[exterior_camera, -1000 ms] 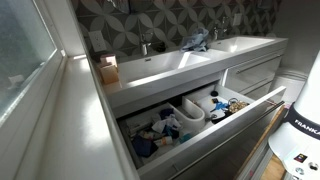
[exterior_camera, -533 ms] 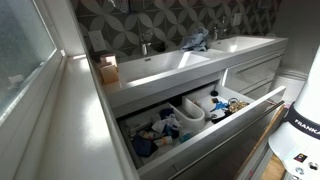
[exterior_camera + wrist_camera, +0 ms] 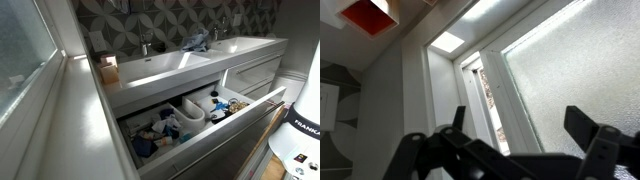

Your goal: Slide open the window

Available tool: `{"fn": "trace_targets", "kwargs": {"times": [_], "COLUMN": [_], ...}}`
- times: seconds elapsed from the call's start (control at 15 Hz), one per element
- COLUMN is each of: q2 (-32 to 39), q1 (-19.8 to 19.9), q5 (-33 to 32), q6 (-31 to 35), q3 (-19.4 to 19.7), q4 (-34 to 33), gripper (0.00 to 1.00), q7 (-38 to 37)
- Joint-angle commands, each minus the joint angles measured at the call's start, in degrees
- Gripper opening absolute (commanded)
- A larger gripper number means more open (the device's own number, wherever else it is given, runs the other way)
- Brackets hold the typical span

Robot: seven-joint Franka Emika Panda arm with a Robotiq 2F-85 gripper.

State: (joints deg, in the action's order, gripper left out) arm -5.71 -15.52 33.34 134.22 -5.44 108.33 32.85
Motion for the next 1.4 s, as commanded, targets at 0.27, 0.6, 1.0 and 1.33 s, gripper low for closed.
{"fn": "trace_targets", "kwargs": {"times": [0.27, 0.6, 1.0, 1.33], "q2": [4.81, 5.12, 8.63, 11.61], "q1": [1.73, 1.57, 2.23, 4.31], "q5": [6.7, 12.23, 31.77, 48.33], "q6": [2.17, 1.79, 2.06, -5.99], "q3": [-2.82, -2.74, -3.55, -3.38], "q4": [-3.98, -4.89, -8.62, -10.61], "gripper": [1.0, 1.0, 1.0, 1.0], "q7": [7.11, 11.32, 38.05, 57.49]}}
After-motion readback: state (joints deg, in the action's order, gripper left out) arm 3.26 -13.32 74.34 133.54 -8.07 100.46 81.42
